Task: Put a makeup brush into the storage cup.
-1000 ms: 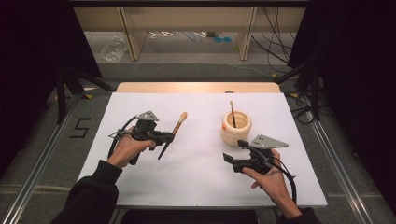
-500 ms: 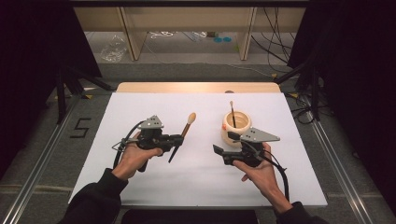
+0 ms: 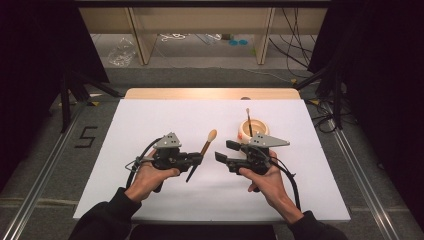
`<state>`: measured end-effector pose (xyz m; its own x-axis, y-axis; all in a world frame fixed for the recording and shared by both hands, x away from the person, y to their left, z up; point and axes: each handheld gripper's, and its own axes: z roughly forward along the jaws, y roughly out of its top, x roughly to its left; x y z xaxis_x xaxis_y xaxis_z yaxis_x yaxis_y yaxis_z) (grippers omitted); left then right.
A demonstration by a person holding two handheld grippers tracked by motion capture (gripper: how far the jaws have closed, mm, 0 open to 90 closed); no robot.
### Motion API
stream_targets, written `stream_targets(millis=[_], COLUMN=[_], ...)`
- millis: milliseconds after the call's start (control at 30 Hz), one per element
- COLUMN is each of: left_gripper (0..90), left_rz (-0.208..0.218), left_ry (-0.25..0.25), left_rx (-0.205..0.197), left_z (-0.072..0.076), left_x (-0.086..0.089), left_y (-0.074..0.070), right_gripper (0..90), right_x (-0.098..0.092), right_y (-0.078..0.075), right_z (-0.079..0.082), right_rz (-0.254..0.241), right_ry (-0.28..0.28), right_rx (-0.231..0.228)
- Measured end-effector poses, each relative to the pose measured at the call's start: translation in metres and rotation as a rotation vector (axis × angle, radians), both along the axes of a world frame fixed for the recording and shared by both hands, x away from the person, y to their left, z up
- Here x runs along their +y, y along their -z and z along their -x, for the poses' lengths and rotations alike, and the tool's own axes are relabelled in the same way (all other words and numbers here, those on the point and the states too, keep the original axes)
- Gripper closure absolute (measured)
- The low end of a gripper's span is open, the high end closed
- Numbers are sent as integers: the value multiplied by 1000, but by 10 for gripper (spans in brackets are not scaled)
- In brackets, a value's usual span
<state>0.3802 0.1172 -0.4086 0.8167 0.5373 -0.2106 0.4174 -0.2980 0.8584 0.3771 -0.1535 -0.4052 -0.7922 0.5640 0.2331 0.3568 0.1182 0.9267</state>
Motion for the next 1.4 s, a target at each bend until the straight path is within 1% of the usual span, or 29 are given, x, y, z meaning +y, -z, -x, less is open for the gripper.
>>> stream_targets(millis=[33,67,133,167,200,233,267,300,333,367,400,467,533,567,600,633,733,767,833,900,933,967,1033,1100,1167,1267,1333,1367,1400], left_gripper=[785,785,785,785,785,785,785,785,785,785,785,785,785,785,785,785,785,785,785,785,785,785,785,785,785,785,784,783,782], left_rz=[-1,12,11,12,20,28,19,26,22,28,31,39,32,35,35,39,37,42,45,41,45,49,56,59,62,67,74,82,76], left_ry=[3,2,6,8,5,15,9,21,19,22,23,30,27,27,27,27,39,43,42,38,41,38,33,33,30,45,47,50,48], left_rx=[4,4,0,-3,-7,-11,-15,-17,-17,-18,-17,-18,-23,-21,-21,-22,-27,-27,-27,-29,-35,-37,-41,-41,-41,-45,-43,-42,-44], left_z=[1,2,3,4,5,5,6,7,7,7,7,7,7,8,8,8,9,9,9,10,9,9,9,9,10,8,8,8,8], left_x=[-1,-1,-2,-3,-4,-4,-5,-6,-6,-7,-8,-8,-9,-10,-10,-11,-13,-14,-15,-14,-14,-14,-14,-14,-15,-14,-14,-15,-14], left_y=[-1,-2,-3,-4,-5,-6,-7,-8,-9,-9,-9,-10,-10,-11,-11,-11,-11,-11,-11,-11,-12,-12,-12,-12,-12,-12,-12,-12,-13], right_gripper=[397,425,432,443,455,473,483,490,496,503,510,524,534,554,554,580,600,626,636,674,674,701,718,721,736,742,751,759,762], right_x=[2,5,5,6,7,9,9,9,9,10,9,10,10,10,10,11,13,14,15,16,16,16,15,15,15,14,14,14,14], right_y=[0,1,1,2,2,3,3,3,2,2,1,2,2,2,2,2,2,2,3,3,3,3,3,3,3,3,3,2,1], right_z=[0,-1,-1,-1,-2,-3,-3,-3,-3,-3,-3,-4,-4,-4,-4,-5,-5,-5,-5,-5,-5,-5,-6,-6,-6,-6,-7,-5,-5], right_rz=[-11,-15,-8,-27,-35,-58,-66,-78,-87,-89,-81,-112,-119,-130,-130,-147,-151,-159,-160,-159,-159,-168,-178,-180,-197,-203,-204,-215,-215], right_ry=[-7,-20,-21,-25,-31,-36,-39,-42,-47,-47,-48,-52,-54,-56,-56,-69,-74,-81,-84,-86,-86,-88,-87,-86,-90,-92,-89,-95,-95], right_rx=[0,-4,2,3,16,19,20,26,32,25,33,41,44,45,45,58,68,77,74,67,67,72,79,75,94,100,93,97,92])
